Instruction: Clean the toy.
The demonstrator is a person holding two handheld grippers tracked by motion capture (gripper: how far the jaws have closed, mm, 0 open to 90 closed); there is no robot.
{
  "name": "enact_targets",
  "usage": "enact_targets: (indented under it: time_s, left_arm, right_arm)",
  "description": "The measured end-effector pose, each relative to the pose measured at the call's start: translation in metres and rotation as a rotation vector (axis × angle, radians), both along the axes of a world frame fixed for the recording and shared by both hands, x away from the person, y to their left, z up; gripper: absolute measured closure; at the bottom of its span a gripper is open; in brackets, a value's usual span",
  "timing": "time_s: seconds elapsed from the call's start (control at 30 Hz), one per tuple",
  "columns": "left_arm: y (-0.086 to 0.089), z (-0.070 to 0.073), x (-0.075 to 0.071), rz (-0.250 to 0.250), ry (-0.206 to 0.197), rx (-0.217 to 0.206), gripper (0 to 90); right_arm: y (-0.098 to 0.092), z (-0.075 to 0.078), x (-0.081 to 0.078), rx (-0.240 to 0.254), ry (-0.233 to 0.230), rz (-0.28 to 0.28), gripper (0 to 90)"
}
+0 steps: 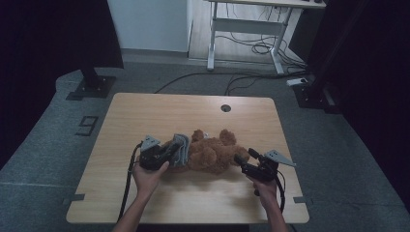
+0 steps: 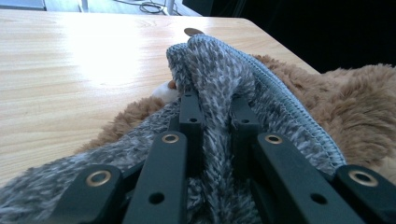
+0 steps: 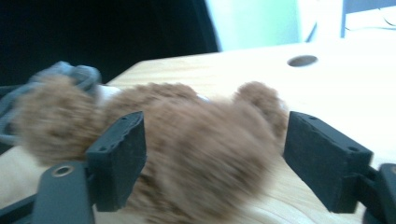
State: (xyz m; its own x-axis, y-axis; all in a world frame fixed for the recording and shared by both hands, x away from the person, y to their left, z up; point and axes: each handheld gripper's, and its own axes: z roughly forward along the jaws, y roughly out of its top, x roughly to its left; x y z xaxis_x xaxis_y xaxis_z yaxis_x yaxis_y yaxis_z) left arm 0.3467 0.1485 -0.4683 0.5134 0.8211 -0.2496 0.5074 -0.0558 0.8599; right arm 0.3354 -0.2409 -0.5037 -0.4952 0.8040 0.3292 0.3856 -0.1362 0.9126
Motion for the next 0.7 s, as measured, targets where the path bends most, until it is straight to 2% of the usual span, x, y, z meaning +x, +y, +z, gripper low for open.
enact_targets:
  time_s: [0.1,0.13,0.2,0.23,0.33,0.4,0.53,0.63,0.7]
  left_arm:
    - [0.001,-0.001,0.0,-0.001,0.001,-0.003,78.9]
    - [0.001,-0.001,-0.001,-0.001,0.002,-0.004,78.9]
    - [0.001,-0.001,-0.001,-0.002,0.004,-0.007,78.9]
    - [0.001,-0.001,-0.002,-0.002,0.005,-0.009,78.9]
    - [0.003,0.001,-0.003,0.0,0.005,-0.014,78.9]
    - [0.005,0.006,-0.005,-0.004,0.0,-0.02,79.0]
    - [0.009,0.023,-0.005,-0.037,-0.017,-0.023,79.2]
    - [0.011,0.041,-0.004,-0.055,-0.034,-0.084,79.4]
    - [0.007,0.049,-0.004,-0.072,-0.042,-0.101,79.5]
  right_arm:
    - [-0.004,-0.008,0.005,-0.021,0.035,-0.017,16.0]
    - [-0.005,-0.01,0.006,-0.017,0.048,-0.014,15.4]
    - [-0.005,-0.015,0.008,0.022,0.064,0.013,15.6]
    - [-0.003,-0.015,0.009,0.03,0.067,0.022,17.9]
    - [0.003,-0.018,0.01,0.038,0.054,0.059,45.3]
    - [0.004,-0.02,0.01,0.034,0.056,0.049,54.6]
    - [0.003,-0.017,0.007,0.011,0.021,0.055,59.4]
    - [0.004,-0.016,0.006,0.003,0.01,0.054,60.0]
    - [0.004,-0.016,0.006,0.006,0.016,0.053,60.0]
